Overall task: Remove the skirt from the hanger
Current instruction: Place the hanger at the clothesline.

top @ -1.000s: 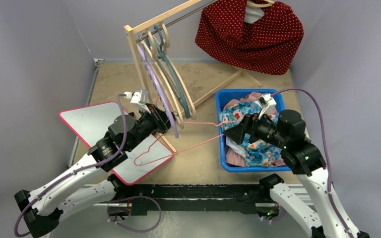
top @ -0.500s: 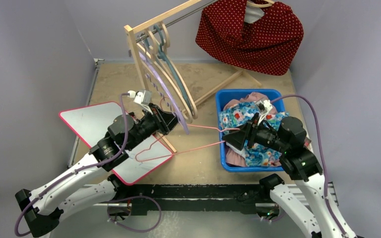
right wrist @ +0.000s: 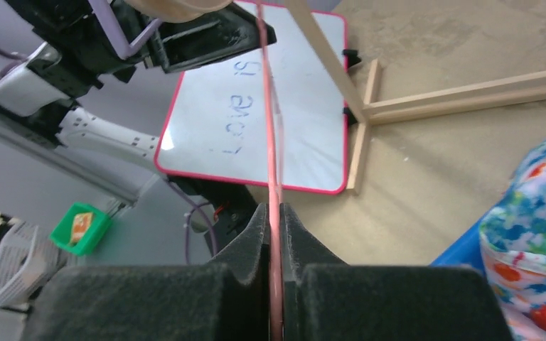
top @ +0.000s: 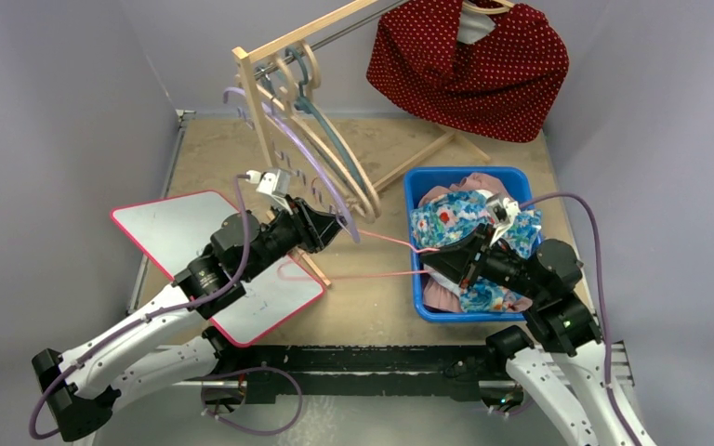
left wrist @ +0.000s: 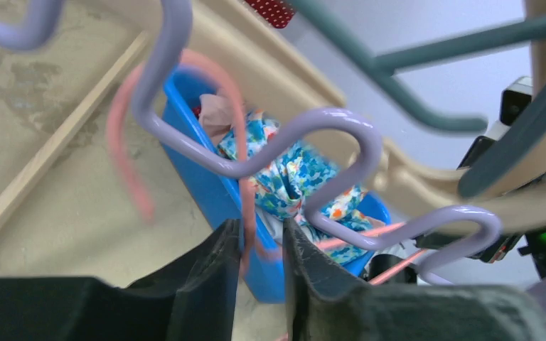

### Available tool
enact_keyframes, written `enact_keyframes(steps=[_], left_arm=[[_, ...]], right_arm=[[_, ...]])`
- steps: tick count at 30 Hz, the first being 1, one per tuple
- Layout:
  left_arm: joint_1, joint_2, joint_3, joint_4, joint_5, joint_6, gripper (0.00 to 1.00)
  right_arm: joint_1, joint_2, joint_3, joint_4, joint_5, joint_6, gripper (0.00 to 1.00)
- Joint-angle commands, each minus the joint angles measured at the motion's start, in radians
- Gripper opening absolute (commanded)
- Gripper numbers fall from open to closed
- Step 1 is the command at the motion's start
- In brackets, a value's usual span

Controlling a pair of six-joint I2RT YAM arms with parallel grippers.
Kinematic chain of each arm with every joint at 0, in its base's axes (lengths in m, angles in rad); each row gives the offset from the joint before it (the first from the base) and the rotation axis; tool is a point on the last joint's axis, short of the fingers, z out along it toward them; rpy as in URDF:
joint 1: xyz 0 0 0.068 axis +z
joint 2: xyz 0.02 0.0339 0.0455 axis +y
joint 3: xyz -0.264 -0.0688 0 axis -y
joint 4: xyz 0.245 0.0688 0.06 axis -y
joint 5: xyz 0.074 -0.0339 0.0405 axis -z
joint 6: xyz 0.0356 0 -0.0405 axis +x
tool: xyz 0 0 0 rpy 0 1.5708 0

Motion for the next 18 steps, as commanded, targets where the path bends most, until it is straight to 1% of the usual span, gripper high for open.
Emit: enact_keyframes(steps=[1, 2, 3, 7, 8, 11, 14, 18], left_arm=[[0.000, -0.005, 0.037, -0.038, -0.079, 0.017, 0.37], [0.000, -0.008, 0.033, -0.044, -0.094, 0.017, 0.42], [0.000, -0.012, 0.028, -0.043, -0.101, 0.016, 0.49], [0.000, -0.019, 0.009, -0.032, -0.125, 0.017, 0.82], [0.000, -0.018, 0.006, -0.027, -0.125, 0.017, 0.87], [0.000, -0.009, 0.008, -0.022, -0.130, 0.020, 0.93], [0.000, -0.003, 0.014, -0.029, -0.130, 0.026, 0.94], [0.000, -0.005, 0.018, -0.039, -0.141, 0.032, 0.95]], right_arm=[[-0.013, -0.016, 0.032, -0.003, 0.160, -0.017, 0.00], [-0.013, -0.020, 0.030, -0.022, 0.173, -0.009, 0.00], [-0.012, -0.025, 0.023, -0.029, 0.173, -0.001, 0.00], [-0.012, -0.058, 0.010, -0.049, 0.181, 0.022, 0.00], [-0.013, -0.067, 0.009, -0.052, 0.193, 0.027, 0.00], [-0.012, -0.090, 0.019, -0.054, 0.224, 0.040, 0.00], [-0.012, -0.091, 0.055, -0.090, 0.268, 0.042, 0.00], [-0.012, -0.054, 0.128, -0.195, 0.386, 0.015, 0.00]])
